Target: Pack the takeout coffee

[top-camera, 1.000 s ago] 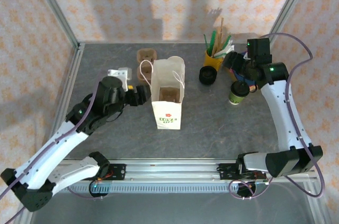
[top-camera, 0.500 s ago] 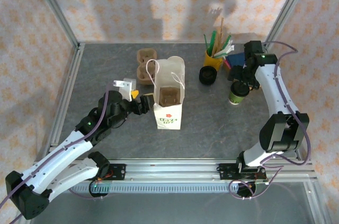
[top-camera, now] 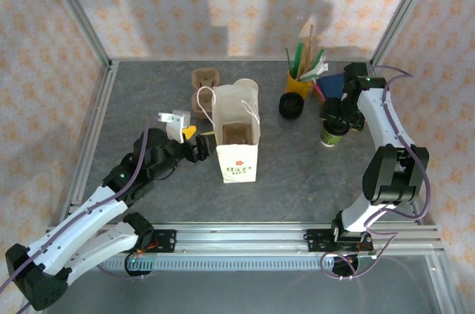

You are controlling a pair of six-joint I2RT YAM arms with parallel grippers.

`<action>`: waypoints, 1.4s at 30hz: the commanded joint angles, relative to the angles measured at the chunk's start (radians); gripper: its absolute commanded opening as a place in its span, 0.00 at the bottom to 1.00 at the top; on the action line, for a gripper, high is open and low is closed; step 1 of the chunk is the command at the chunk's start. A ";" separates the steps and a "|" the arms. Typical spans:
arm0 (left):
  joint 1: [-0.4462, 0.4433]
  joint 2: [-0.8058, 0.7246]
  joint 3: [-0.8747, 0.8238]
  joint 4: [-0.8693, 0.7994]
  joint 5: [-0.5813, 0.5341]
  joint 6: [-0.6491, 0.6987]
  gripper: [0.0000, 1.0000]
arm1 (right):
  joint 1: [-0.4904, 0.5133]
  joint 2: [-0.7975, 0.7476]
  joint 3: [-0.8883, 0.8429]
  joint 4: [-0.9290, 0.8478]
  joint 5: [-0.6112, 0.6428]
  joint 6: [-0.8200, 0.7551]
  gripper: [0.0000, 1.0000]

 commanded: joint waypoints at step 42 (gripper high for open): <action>0.007 0.016 0.009 0.035 0.013 0.035 0.84 | -0.022 0.098 0.050 -0.014 0.024 0.013 0.79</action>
